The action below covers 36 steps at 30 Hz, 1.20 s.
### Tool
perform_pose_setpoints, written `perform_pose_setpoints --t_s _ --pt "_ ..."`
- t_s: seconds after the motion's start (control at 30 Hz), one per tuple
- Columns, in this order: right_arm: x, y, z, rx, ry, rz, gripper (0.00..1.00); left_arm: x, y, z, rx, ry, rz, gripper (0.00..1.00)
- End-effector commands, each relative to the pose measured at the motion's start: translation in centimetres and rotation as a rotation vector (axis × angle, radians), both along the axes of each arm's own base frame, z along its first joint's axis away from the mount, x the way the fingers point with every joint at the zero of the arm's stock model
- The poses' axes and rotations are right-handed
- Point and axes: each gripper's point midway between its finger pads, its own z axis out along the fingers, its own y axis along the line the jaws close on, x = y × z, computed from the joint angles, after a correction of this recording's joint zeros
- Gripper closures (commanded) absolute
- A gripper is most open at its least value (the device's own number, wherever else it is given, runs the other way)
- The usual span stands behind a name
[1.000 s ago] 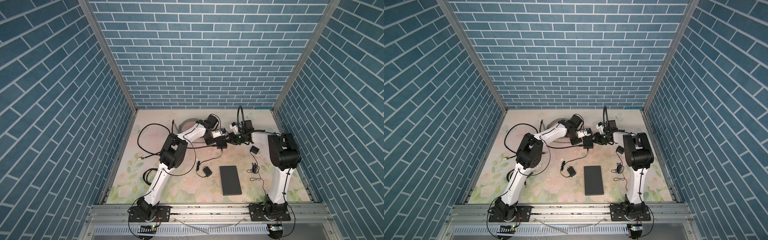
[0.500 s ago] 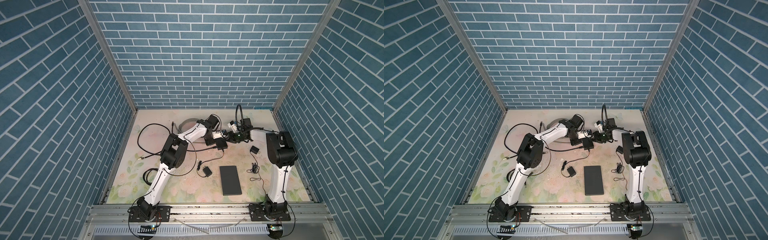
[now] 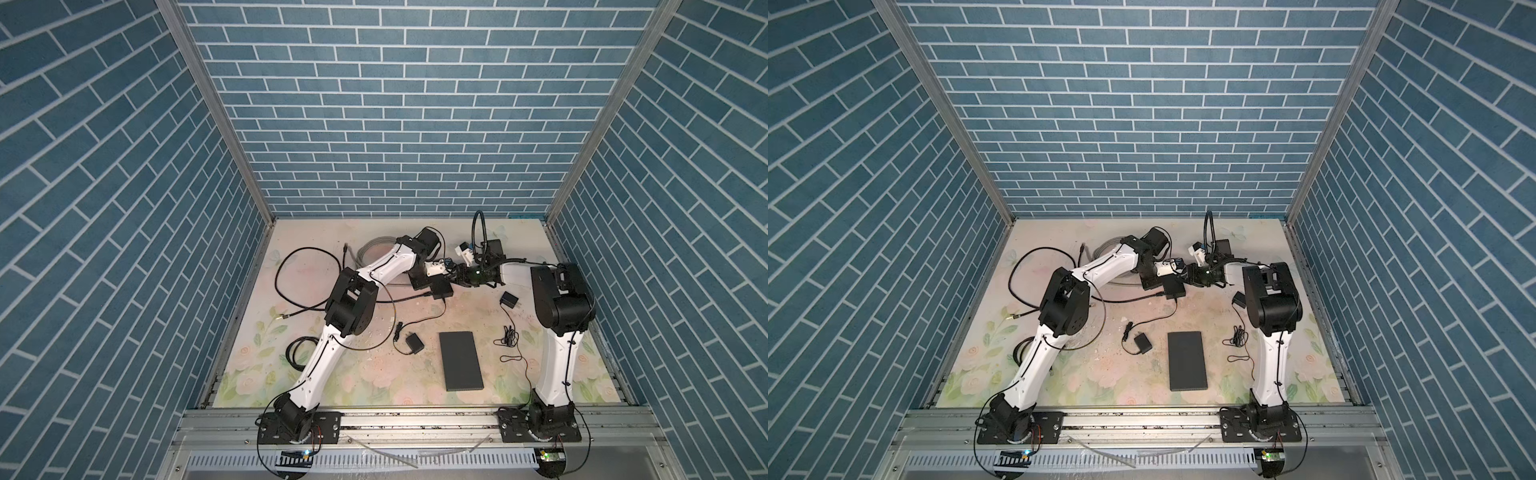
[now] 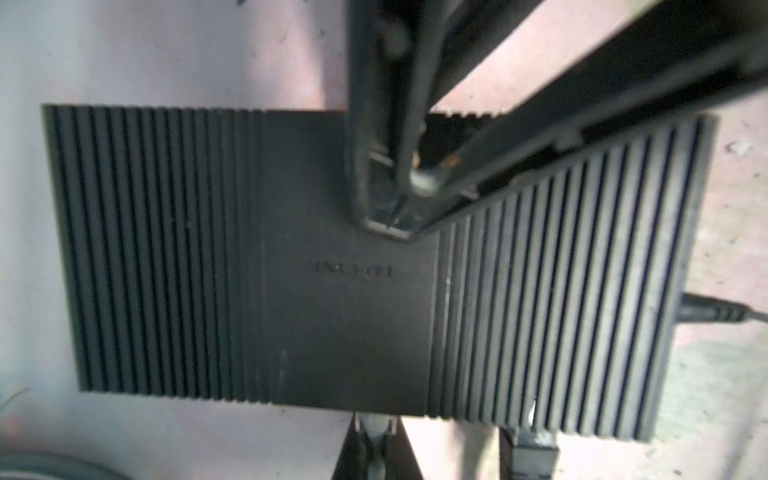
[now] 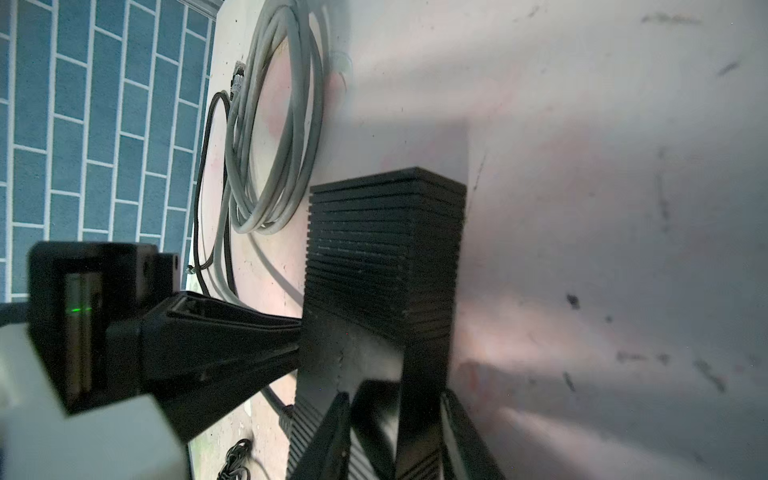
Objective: Insert the plug into the switch port
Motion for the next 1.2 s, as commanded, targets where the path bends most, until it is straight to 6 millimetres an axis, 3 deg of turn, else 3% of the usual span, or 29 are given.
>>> perform_pose_setpoints --t_s 0.0,0.17,0.37,0.63,0.77,0.97,1.03,1.07,1.1,1.13,1.17 --pt "-8.0 6.9 1.6 0.199 0.154 0.276 0.65 -0.3 -9.0 1.6 -0.246 -0.09 -0.144 1.0" --pt "-5.8 4.3 0.1 0.113 0.184 0.126 0.67 -0.5 -7.3 0.9 -0.178 -0.086 -0.129 0.95" --pt "-1.8 -2.7 -2.1 -0.055 0.211 -0.186 0.67 -0.1 -4.1 0.6 -0.103 -0.094 -0.08 0.78" --pt "0.1 -7.9 -1.2 -0.188 0.173 -0.32 0.62 0.1 -1.1 1.4 0.006 -0.122 -0.089 0.68" --pt "0.3 -8.9 -0.1 -0.21 0.149 -0.341 0.6 1.6 0.4 3.4 -0.046 -0.152 -0.018 0.66" --pt "0.4 -9.0 1.5 -0.194 0.108 -0.351 0.6 5.6 2.0 9.0 -0.232 -0.227 0.185 0.63" --pt "0.3 -8.9 2.0 -0.185 0.098 -0.352 0.6 7.6 3.3 11.1 -0.31 -0.255 0.313 0.6" --pt "0.3 -8.8 2.2 -0.181 0.092 -0.35 0.6 8.4 4.1 12.0 -0.344 -0.269 0.373 0.56" --pt "0.1 -8.7 2.5 -0.18 0.084 -0.347 0.6 9.1 5.0 12.9 -0.383 -0.279 0.422 0.32" --pt "0.1 -8.5 2.8 -0.179 0.074 -0.341 0.6 9.8 5.8 13.6 -0.413 -0.293 0.456 0.01" --pt "0.0 -8.3 3.1 -0.18 0.064 -0.332 0.6 10.4 6.7 14.3 -0.445 -0.311 0.495 0.0"
